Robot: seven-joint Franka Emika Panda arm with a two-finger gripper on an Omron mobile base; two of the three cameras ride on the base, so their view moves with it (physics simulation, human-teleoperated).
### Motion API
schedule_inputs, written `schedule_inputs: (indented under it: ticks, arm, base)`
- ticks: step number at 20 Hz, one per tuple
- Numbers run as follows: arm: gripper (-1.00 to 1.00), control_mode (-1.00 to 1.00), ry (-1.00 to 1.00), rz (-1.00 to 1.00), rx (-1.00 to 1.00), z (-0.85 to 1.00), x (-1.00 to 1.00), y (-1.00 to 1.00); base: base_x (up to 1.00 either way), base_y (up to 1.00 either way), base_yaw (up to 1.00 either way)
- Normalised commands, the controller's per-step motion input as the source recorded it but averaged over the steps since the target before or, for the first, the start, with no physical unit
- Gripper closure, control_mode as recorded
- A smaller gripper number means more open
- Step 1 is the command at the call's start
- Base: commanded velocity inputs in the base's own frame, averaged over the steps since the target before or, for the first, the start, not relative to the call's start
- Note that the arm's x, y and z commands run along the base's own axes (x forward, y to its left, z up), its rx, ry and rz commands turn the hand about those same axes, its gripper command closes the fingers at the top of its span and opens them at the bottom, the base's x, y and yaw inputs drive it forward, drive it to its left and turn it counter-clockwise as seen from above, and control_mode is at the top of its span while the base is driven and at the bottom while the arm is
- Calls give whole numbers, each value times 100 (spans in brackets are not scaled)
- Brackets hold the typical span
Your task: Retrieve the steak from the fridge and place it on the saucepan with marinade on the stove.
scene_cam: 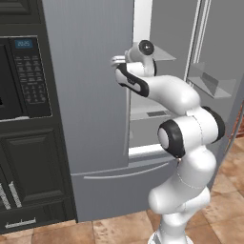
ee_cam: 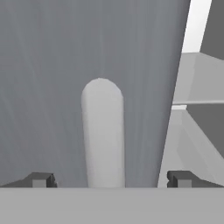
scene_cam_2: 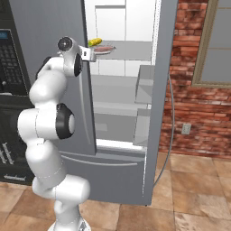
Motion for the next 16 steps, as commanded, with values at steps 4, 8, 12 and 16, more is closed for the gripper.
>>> schedule_inputs:
  ticks: [4,8,12,16]
  arm:
    - [-100,-100,0,0,0,-5,28,0]
    - [100,-100,0,0,0,-4,22,0]
    - [100,-100,0,0,0,0,3,0]
    - [100,-100,0,0,0,0,0,0]
  base:
    - [0,0,0]
    - [0,0,0]
    - [0,0,0]
    - [0,0,0]
